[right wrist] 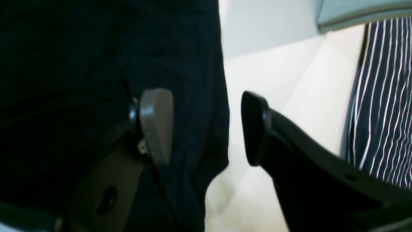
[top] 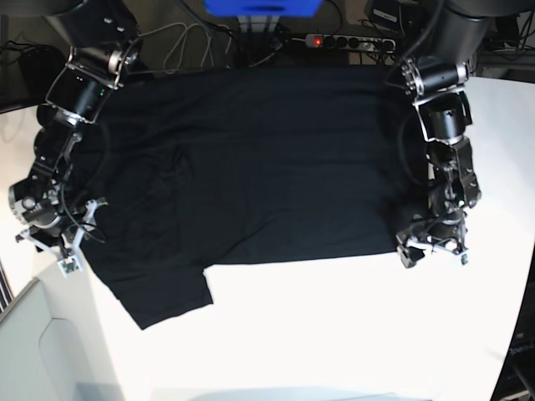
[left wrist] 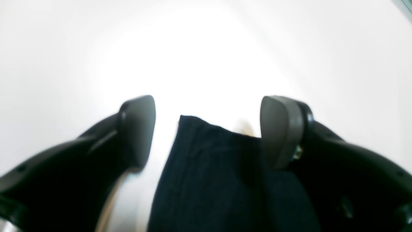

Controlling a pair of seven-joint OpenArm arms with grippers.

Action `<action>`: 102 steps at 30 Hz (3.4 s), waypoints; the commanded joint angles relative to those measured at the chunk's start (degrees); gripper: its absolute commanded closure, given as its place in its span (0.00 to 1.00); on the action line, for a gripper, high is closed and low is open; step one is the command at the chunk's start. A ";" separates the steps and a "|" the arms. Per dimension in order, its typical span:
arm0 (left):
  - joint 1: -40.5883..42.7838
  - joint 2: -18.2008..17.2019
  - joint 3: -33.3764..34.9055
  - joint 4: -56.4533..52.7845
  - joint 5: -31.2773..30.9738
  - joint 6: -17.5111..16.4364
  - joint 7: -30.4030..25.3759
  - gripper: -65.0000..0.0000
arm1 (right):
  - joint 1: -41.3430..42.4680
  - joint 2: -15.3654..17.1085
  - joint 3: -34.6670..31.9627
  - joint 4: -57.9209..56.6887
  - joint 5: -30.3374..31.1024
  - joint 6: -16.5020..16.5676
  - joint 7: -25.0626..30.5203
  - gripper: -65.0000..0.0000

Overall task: Fold the T-shirt properly
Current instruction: 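Close both grippers on the hem corners of the shirt, then lift the hem with both grippers and fold it toward the shoulder edge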

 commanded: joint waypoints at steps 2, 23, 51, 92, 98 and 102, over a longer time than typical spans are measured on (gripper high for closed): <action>-0.08 -0.43 0.04 0.25 -0.01 0.00 1.82 0.26 | 1.43 0.89 0.01 1.02 0.37 0.56 0.84 0.51; 3.61 0.01 0.30 0.69 -0.01 0.27 1.56 1.00 | 3.98 0.63 -0.07 -5.75 0.37 0.56 5.76 0.51; 3.70 0.01 0.30 1.22 0.08 0.27 1.74 1.00 | 20.85 7.49 0.45 -53.48 0.63 -18.30 42.51 0.38; 11.17 2.30 -4.71 25.13 -0.45 0.18 11.14 1.00 | 8.02 6.52 0.01 -24.65 9.51 -18.21 30.55 1.00; 12.75 2.47 -5.85 31.37 -0.80 0.09 15.19 1.00 | 2.31 6.34 0.37 -18.14 9.60 -18.21 29.94 1.00; 16.44 2.56 -5.85 36.74 -5.90 0.27 16.07 1.00 | -0.60 6.17 0.37 -13.40 9.60 -18.21 29.94 1.00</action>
